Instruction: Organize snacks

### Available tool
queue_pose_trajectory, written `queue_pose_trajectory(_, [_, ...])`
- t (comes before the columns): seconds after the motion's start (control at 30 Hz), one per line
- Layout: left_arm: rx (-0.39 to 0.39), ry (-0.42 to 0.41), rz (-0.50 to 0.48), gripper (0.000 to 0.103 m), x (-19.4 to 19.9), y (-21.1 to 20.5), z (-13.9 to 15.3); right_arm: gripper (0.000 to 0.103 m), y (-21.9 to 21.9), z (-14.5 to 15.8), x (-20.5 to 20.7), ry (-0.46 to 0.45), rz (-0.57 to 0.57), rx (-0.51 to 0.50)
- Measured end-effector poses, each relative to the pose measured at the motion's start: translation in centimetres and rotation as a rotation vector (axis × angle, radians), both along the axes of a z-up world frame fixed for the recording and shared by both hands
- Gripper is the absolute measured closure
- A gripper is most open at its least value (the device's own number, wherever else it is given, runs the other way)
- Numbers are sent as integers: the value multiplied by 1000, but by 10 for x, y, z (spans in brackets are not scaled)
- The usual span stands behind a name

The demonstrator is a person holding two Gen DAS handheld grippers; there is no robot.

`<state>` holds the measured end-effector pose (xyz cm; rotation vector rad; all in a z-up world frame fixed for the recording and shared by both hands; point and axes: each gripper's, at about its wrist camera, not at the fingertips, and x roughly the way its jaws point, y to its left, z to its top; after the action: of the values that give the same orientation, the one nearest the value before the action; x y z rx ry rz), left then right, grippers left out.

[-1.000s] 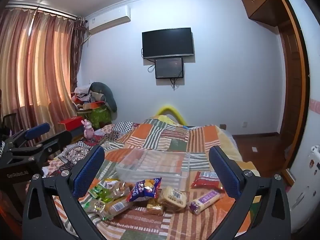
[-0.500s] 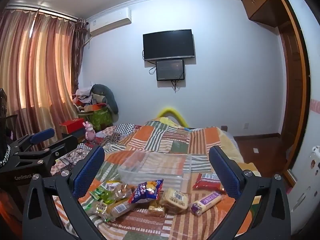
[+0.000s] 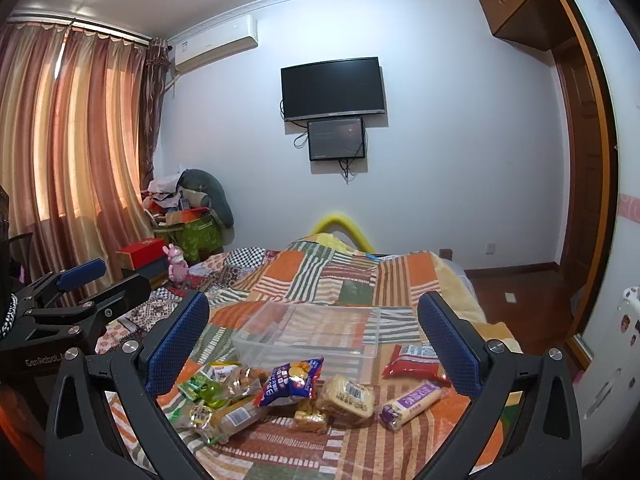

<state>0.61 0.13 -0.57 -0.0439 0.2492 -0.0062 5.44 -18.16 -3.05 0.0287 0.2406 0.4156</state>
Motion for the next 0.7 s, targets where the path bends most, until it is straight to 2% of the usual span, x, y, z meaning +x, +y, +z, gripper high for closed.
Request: queue_pose_trajectory(0.7, [-5,-9,-9,0,-1,-1,5,0,0,1,-2,-2,6,6])
